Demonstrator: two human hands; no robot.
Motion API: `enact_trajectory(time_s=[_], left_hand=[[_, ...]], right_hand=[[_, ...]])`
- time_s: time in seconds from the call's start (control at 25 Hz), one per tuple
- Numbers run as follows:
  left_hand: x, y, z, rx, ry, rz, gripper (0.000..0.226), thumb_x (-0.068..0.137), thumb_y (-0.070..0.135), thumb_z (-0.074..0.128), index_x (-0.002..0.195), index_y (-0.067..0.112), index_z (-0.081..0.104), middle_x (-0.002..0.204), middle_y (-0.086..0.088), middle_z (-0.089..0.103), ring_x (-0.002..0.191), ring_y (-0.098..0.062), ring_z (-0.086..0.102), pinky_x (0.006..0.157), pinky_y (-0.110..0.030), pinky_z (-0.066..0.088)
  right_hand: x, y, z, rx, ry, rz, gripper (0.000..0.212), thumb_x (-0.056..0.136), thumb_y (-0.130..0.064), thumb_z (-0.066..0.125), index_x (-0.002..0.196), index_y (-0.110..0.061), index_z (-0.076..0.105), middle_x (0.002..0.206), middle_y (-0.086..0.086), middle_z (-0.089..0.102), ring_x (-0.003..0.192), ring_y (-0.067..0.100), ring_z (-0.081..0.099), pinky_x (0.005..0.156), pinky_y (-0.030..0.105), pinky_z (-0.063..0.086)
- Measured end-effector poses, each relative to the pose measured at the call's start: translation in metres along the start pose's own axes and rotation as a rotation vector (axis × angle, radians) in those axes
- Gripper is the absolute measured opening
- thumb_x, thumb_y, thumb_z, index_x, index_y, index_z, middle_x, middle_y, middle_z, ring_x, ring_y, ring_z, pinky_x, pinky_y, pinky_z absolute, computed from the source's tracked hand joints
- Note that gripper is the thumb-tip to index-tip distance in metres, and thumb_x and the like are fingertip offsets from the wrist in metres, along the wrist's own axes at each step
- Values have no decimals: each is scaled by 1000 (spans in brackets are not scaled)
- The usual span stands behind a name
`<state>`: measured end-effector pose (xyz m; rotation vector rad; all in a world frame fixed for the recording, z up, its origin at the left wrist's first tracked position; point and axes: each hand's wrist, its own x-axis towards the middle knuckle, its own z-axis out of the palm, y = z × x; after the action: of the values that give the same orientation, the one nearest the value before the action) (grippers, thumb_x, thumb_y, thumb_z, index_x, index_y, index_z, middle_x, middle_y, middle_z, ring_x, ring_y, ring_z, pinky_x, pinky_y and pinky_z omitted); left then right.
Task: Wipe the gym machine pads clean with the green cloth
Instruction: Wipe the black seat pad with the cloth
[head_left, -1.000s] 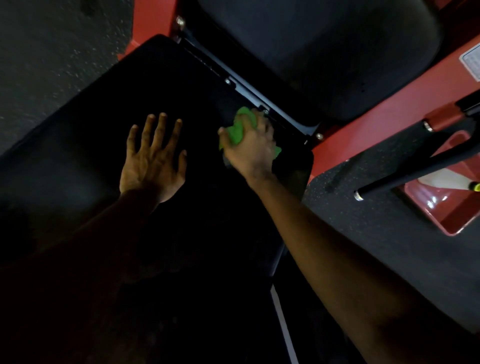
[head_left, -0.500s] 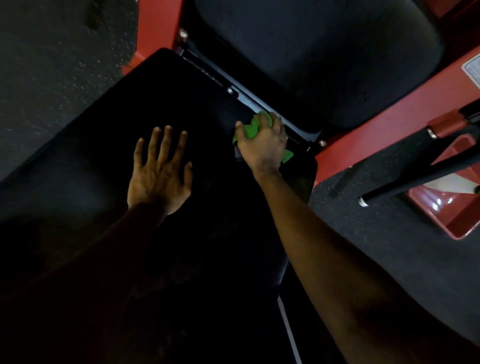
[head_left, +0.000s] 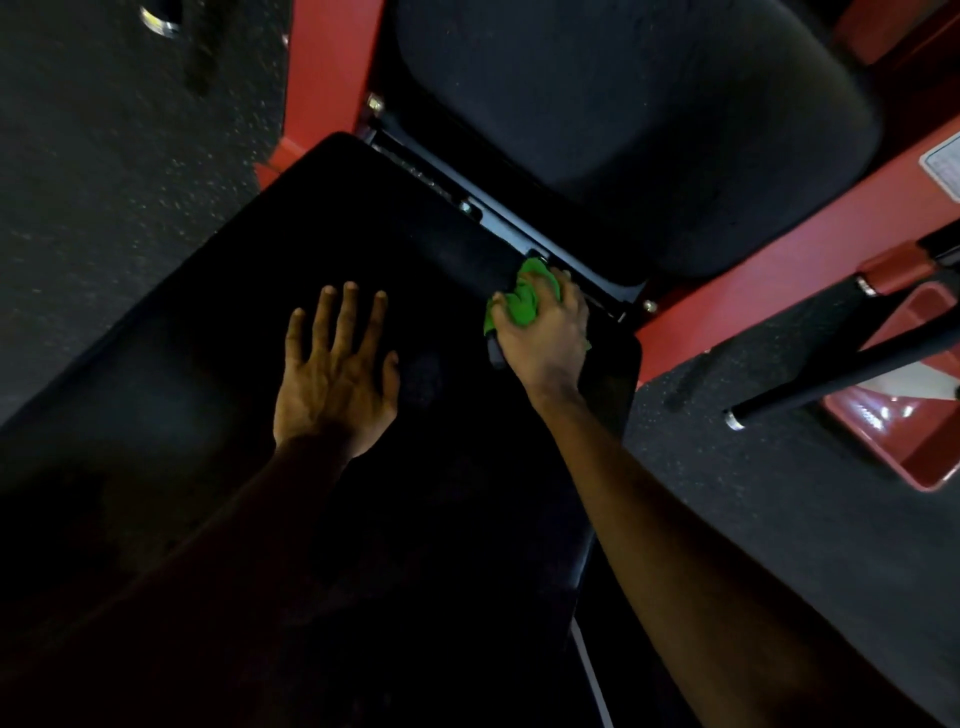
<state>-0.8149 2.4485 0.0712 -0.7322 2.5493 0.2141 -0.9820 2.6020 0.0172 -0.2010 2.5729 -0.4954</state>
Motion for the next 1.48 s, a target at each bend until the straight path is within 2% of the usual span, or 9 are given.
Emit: enact_trajectory(time_s=[0.12,0.32,0.44,0.56,0.76,0.88,1.0,1.2,1.48], left_hand=[[2,0,0,-16,23,-1,67,100,43,32,160,20,12,166,-12,13,153,-30,7,123,-52,7],[1,-1,0,-12,20,-1,68,100,43,34,159,17,15,166,-12,13,153,-30,8,122,-52,7],[1,0,2,-13,23,-3,67,100,44,32,160,19,12,166,-11,11,154,-29,6,123,-51,5],[2,-2,3,-2,28,0,67,101,45,28,160,20,9,167,-10,9,154,-28,4,123,-51,6],[2,-3,1,-29,50,18,67,96,45,30,158,19,24,164,-12,21,152,-30,16,122,-51,12],[8,-34,-17,-18,123,-31,70,93,48,34,156,18,30,162,-16,25,150,-35,20,120,-53,8],[9,-88,-27,33,97,-130,73,96,55,25,157,16,24,162,-20,22,150,-39,17,120,-59,9],[4,-96,-19,-6,82,-187,72,98,58,18,160,22,12,165,-16,13,152,-37,12,122,-54,11],[5,-99,-20,-28,59,-190,73,98,58,24,160,22,8,166,-14,8,153,-33,7,124,-51,8]], right_hand=[[12,-52,20,4,-34,2,54,88,-54,61,134,-27,60,155,10,40,144,34,32,116,47,32],[27,-99,43,-4,-115,-462,50,82,-56,62,121,-25,68,141,6,55,131,29,49,106,44,47],[48,-51,21,73,14,-199,51,82,-54,65,123,-25,66,139,5,55,124,29,54,98,44,52],[36,-29,15,0,11,-21,57,86,-53,63,133,-22,60,149,9,47,134,35,45,104,50,46],[9,-57,22,-1,-78,-361,46,84,-48,62,126,-28,65,149,2,48,135,29,45,110,44,41],[6,-43,10,-5,-129,-320,47,87,-48,62,131,-32,60,153,-2,42,139,25,39,109,46,41],[-23,-44,11,-20,-85,-268,47,87,-45,64,131,-29,61,152,2,43,139,28,40,109,50,43],[-52,-62,27,29,-99,-597,47,85,-47,62,127,-27,67,145,2,54,136,25,47,109,38,42],[54,-147,58,-14,10,-231,49,80,-52,54,121,-30,68,131,2,61,114,30,61,92,39,51]])
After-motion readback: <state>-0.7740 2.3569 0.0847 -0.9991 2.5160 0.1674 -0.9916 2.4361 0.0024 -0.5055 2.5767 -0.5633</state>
